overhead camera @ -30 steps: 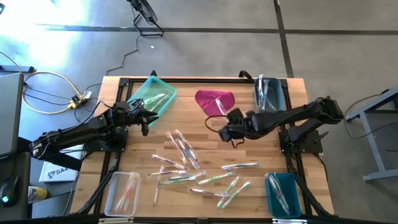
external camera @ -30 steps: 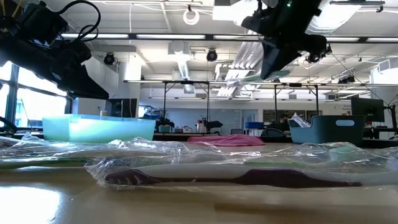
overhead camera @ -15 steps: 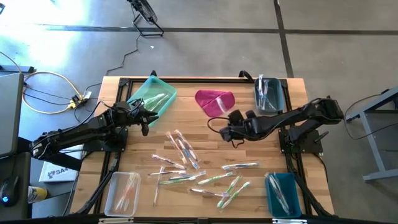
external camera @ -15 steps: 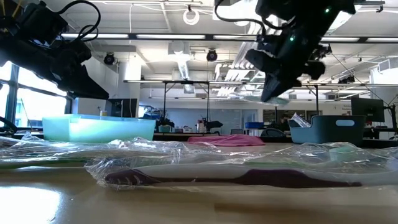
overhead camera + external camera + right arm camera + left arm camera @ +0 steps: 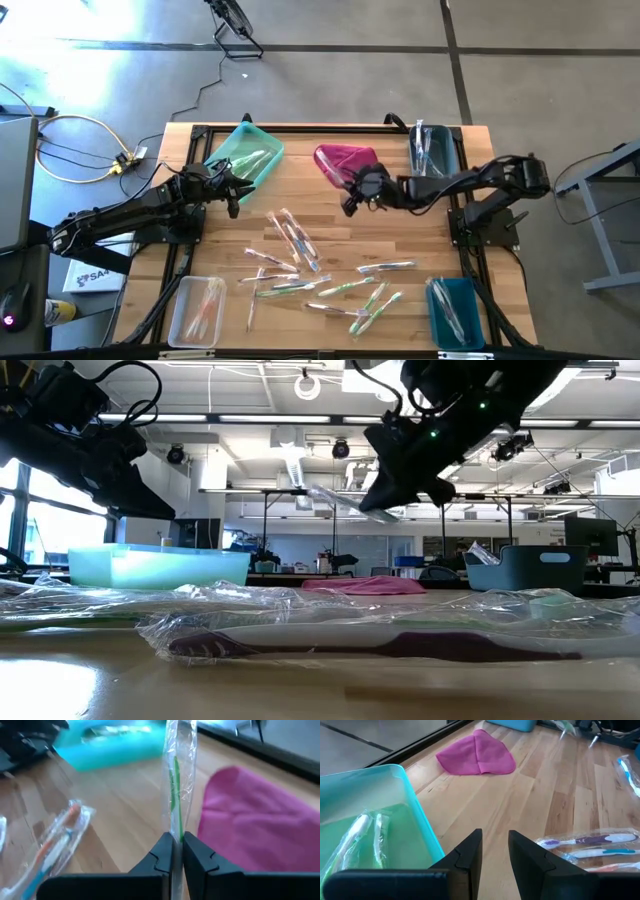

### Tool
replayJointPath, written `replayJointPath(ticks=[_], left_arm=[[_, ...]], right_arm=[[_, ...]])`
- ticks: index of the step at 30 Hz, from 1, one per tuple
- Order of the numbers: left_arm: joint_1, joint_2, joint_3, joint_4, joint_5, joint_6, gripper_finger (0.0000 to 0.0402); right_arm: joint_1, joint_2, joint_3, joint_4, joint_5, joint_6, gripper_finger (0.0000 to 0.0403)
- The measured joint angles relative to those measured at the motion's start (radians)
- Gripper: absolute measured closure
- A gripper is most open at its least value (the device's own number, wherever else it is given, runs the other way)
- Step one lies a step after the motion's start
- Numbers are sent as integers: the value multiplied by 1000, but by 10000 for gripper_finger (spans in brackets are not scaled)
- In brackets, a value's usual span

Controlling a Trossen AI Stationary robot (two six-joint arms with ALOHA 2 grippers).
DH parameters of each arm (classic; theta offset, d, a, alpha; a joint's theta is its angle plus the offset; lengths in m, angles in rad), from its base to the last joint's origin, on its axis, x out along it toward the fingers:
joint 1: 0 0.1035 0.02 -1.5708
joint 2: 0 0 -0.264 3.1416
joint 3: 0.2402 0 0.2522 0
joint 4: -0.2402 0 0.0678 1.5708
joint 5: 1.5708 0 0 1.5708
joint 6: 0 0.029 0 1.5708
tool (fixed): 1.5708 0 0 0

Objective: Pick & Place Toothbrushes
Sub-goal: Put the green toothbrush to the green bin

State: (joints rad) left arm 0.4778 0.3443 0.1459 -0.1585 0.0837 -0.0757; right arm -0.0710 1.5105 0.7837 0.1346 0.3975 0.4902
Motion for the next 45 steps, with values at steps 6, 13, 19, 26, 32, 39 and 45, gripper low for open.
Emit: replayJointPath(ticks=[6, 13, 19, 26, 32, 39, 45], left_arm=[[0, 0, 0, 13, -46, 0, 309], [0, 0, 0, 57, -75, -11, 309], [0, 0, 0, 58, -76, -10, 309], [0, 0, 0, 61, -77, -8, 309], [0, 0, 0, 68, -79, -8, 309], [0, 0, 0, 97, -79, -11, 309], [0, 0, 0, 103, -79, -59, 309]], right_arm=[[-71, 7, 0, 180, -98, -143, 388], [-128, 71, 0, 311, -198, -233, 388], [-135, 175, 0, 385, -200, -234, 387], [-118, 236, 0, 530, -294, -260, 387], [-126, 222, 1, 646, -371, -301, 387], [-125, 222, 0, 665, -390, -276, 387], [-111, 222, 0, 694, -390, -258, 387]])
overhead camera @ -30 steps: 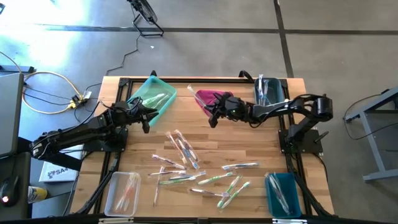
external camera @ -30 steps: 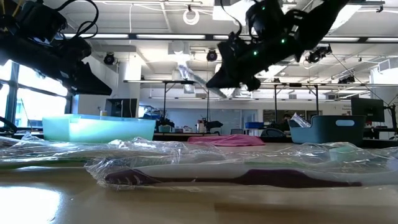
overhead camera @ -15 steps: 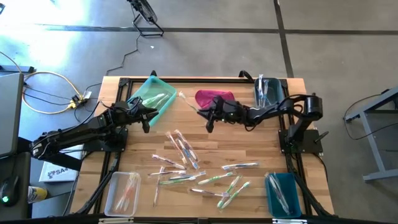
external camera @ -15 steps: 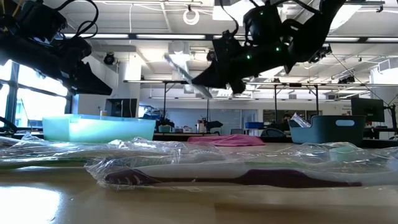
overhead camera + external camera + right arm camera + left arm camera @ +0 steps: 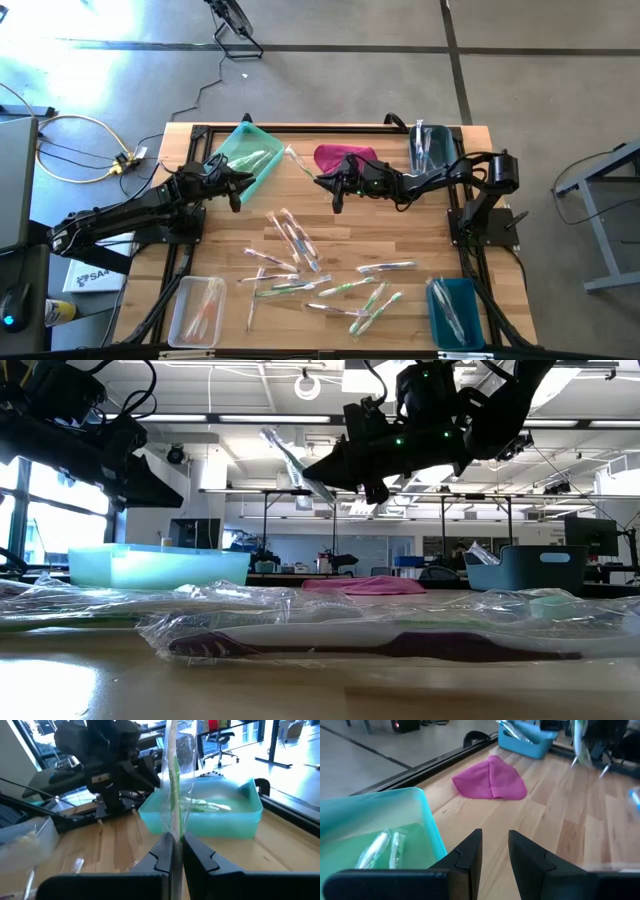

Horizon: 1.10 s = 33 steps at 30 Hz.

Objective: Pick & Place Toothbrushes
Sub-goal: Put the green toothbrush to the green bin

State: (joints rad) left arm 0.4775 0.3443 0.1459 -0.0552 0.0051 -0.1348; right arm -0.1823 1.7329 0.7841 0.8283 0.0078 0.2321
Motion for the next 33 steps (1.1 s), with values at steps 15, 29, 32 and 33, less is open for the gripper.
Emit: replayJointPath(ticks=[15, 29, 32, 33], left_arm=[[0, 0, 0, 63, 10, -139, 309], [0, 1, 0, 95, 157, 51, 309], [0, 0, -19, 190, 199, 52, 309], [0, 1, -41, 240, 214, 52, 309]], right_arm=[[1, 0, 0, 0, -20, -27, 388], [1, 0, 0, -1, -124, -78, 388], [1, 0, 0, -1, -138, -77, 388], [1, 0, 0, -1, -141, -77, 388]])
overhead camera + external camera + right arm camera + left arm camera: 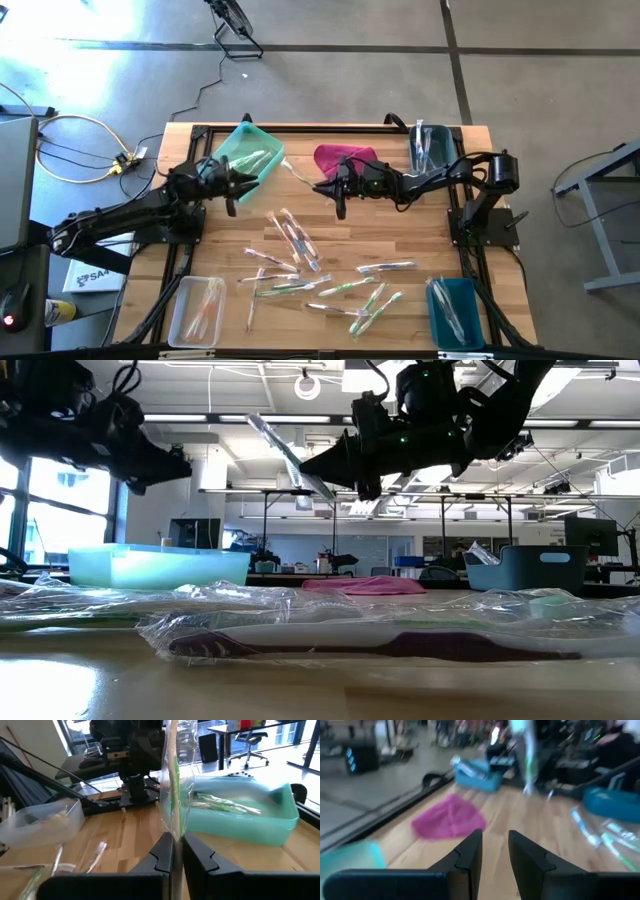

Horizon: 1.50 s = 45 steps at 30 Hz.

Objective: Pick & Place Toothbrushes
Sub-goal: Put the green toothbrush to the green bin

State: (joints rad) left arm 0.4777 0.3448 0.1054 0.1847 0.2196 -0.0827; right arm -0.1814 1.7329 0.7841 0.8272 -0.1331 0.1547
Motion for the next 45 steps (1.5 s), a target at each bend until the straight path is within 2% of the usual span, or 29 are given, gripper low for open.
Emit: replayJointPath(ticks=[5, 12, 26, 31, 37, 45], left_arm=[[0, 42, -84, 214, 2, -20, 309], [0, 91, -70, 238, 42, -32, 309], [0, 146, -60, 280, 46, -106, 309], [0, 223, -60, 327, 50, -111, 309], [-1, 350, -59, 511, 138, -134, 309], [-1, 491, -27, 610, 171, -128, 309]], right_arm=[[6, 0, 0, 0, -4, -1, 388], [7, 0, 0, -2, -27, -2, 388], [7, 0, 0, 0, -53, -10, 388], [7, 0, 0, 15, -53, -11, 388], [7, 0, 0, 16, -53, -10, 388], [7, 0, 0, 16, -56, -11, 388]])
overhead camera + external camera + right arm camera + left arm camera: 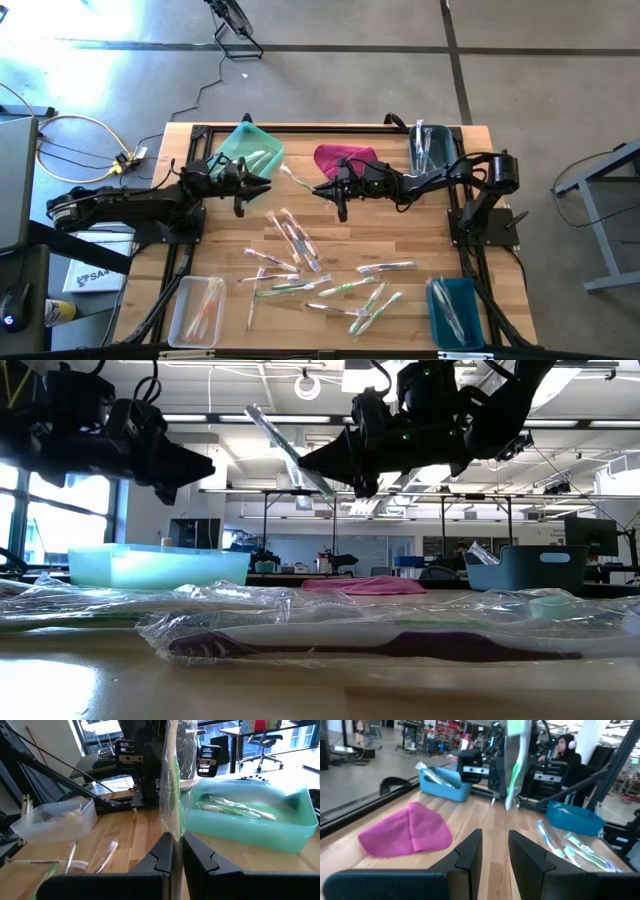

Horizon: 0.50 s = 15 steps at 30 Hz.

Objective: Pick & Place Toothbrushes
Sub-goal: Put the green toothbrush to the green bin

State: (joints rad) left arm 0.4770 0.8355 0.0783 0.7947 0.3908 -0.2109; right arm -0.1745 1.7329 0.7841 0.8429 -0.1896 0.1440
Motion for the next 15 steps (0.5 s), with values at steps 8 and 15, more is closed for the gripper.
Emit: replayJointPath(ticks=[8, 15], left_arm=[[-7, 114, 41, 18, 96, 119, 309], [-98, 161, 103, 21, 96, 246, 306]], right_arm=[[1, 0, 0, -7, -23, -1, 388], [1, 1, 0, -23, -21, -10, 388]])
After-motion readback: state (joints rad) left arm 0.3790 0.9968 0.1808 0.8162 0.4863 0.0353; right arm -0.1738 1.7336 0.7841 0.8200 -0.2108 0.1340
